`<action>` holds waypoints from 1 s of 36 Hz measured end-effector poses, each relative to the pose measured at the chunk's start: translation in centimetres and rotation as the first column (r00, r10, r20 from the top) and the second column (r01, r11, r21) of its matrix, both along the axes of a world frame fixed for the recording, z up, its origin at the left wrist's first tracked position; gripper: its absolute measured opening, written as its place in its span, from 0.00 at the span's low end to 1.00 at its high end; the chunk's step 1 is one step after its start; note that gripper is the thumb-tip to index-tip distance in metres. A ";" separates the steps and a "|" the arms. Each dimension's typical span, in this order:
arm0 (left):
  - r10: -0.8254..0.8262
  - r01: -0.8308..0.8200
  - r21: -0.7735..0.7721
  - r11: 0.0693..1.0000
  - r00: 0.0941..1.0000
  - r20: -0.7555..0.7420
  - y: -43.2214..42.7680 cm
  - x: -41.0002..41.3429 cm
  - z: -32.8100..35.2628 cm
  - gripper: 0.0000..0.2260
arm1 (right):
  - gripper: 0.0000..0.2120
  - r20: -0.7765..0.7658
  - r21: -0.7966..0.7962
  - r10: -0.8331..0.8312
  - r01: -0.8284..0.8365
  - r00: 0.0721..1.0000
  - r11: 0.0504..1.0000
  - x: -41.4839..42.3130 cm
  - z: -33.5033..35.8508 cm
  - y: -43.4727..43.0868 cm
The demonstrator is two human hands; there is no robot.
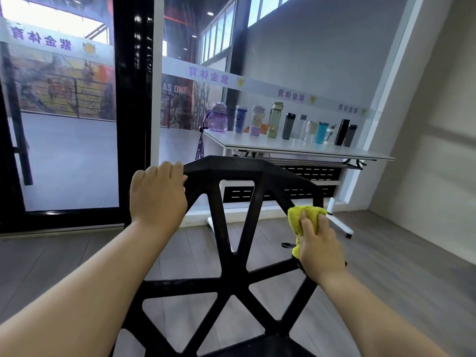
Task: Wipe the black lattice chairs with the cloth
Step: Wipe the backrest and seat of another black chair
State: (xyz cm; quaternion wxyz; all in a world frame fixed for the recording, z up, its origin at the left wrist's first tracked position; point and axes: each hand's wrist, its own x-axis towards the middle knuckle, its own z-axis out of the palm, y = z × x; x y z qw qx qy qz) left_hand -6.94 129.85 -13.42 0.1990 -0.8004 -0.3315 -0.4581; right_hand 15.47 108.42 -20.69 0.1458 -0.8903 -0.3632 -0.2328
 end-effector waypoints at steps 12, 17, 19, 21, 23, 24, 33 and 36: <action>-0.030 0.023 -0.193 0.981 0.999 -0.029 -3.6 1.2 -2.8 0.26 | 0.22 -0.112 -0.015 -0.002 0.001 0.994 1.000 -0.2 1.3 -0.1; -0.070 0.017 -0.281 0.959 0.981 -0.181 -6.4 2.2 -8.1 0.24 | 0.22 -0.105 -0.028 0.015 -0.018 0.994 0.999 -0.1 1.5 -0.4; -0.092 -0.029 -0.372 0.928 0.948 -0.304 -7.6 1.6 -9.1 0.16 | 0.23 -0.098 -0.033 0.019 -0.023 0.995 0.999 -0.2 1.5 -0.7; -0.116 -0.099 -0.462 0.881 0.902 -0.415 -7.7 1.4 -10.1 0.13 | 0.24 -0.064 -0.052 0.020 -0.023 0.998 0.998 -0.2 1.2 -1.0; -0.172 -0.114 -0.504 0.856 0.857 -0.485 -7.5 1.0 -10.9 0.09 | 0.24 -0.020 -0.073 0.023 -0.024 1.000 0.997 -0.1 0.8 -1.3; -0.178 -0.133 -0.499 0.857 0.831 -0.527 -7.6 0.9 -11.0 0.09 | 0.24 0.001 -0.081 0.027 -0.027 1.000 0.996 -0.1 0.6 -1.5; -0.124 -0.253 -0.472 0.844 0.764 -0.633 -7.0 1.8 -11.5 0.14 | 0.24 0.107 0.092 0.079 -0.089 0.991 0.992 0.4 3.2 -1.1; -0.128 -0.261 -0.482 0.836 0.762 -0.635 -7.0 1.9 -11.3 0.14 | 0.26 0.117 0.148 0.042 -0.060 0.992 0.987 0.8 6.6 0.2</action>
